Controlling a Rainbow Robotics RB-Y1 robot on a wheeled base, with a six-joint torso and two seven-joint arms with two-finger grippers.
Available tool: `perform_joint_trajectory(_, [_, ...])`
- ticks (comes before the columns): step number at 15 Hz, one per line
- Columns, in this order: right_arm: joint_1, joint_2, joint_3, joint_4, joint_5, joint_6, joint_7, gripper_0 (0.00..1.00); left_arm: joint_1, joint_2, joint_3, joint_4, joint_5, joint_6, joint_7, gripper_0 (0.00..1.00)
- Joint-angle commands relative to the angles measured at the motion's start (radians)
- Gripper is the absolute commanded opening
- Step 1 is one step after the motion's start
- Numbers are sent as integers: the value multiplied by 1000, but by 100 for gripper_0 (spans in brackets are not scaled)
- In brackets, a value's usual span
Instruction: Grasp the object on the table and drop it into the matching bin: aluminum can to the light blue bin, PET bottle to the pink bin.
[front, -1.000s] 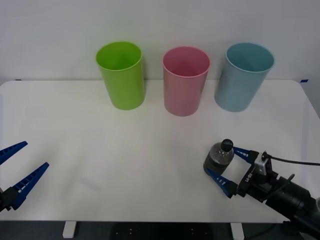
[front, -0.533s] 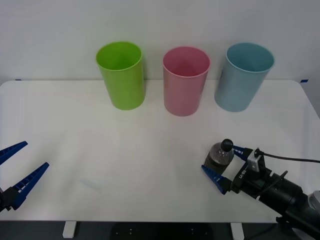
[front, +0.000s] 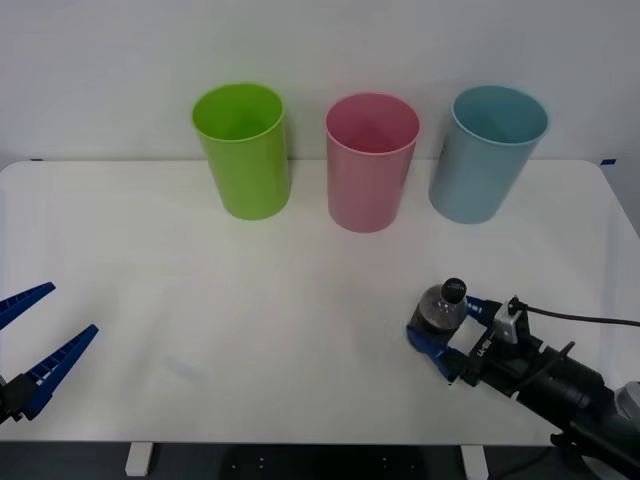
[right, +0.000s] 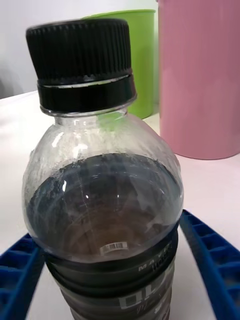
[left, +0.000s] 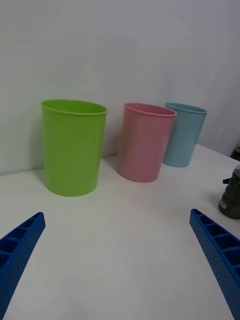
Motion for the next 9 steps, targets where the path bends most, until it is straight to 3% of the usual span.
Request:
perform_joint_trajectory(1, [0,2,0,-1,0,0,3,0,0,0,0,0,0,0,0,100])
perform_joint_trajectory(9, [3,2,0,-25,0,0,10,0,0,0,0,0,0,0,0,100])
